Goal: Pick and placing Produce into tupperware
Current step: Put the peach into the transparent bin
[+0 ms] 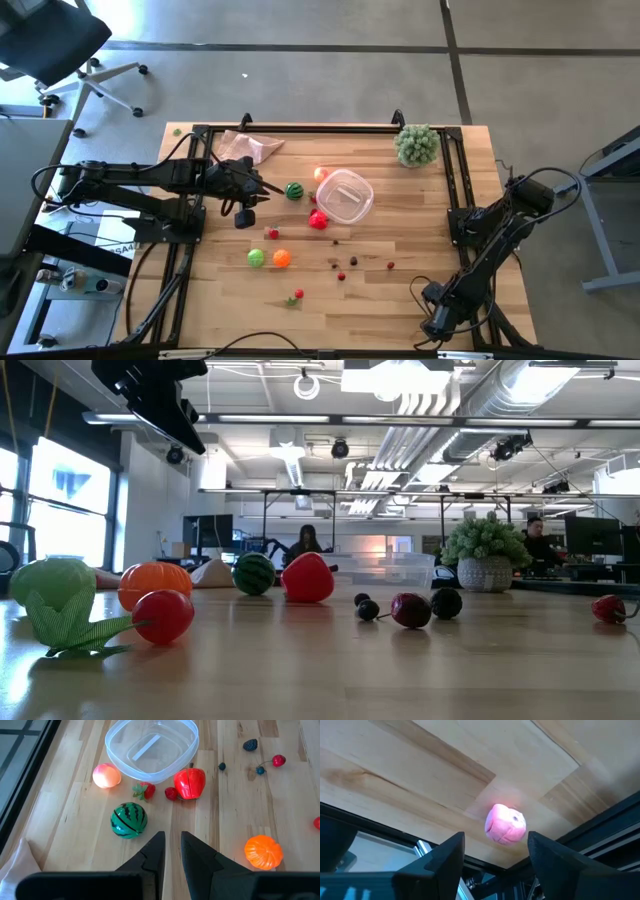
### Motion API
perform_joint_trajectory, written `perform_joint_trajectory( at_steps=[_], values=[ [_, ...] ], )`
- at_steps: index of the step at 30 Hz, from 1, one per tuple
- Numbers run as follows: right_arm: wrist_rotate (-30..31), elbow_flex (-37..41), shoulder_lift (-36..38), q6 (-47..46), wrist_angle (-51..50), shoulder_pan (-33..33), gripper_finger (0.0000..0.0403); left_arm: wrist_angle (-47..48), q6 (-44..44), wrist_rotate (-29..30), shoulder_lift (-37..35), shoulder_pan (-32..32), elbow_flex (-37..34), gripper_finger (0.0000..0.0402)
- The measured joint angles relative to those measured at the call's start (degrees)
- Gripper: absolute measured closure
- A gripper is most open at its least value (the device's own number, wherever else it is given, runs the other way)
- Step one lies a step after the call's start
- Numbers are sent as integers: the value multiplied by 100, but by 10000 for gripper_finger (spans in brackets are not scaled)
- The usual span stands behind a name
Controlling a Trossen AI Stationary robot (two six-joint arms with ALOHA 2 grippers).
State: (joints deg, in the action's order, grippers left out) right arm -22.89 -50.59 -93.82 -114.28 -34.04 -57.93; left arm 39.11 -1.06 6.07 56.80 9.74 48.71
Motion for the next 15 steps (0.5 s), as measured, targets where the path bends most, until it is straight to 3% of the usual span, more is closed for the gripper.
perform_joint_trajectory(
  at_steps=[15],
  values=[
    [-191,-2,-295,81,153,0,192,0,0,0,0,0,0,350]
  ],
)
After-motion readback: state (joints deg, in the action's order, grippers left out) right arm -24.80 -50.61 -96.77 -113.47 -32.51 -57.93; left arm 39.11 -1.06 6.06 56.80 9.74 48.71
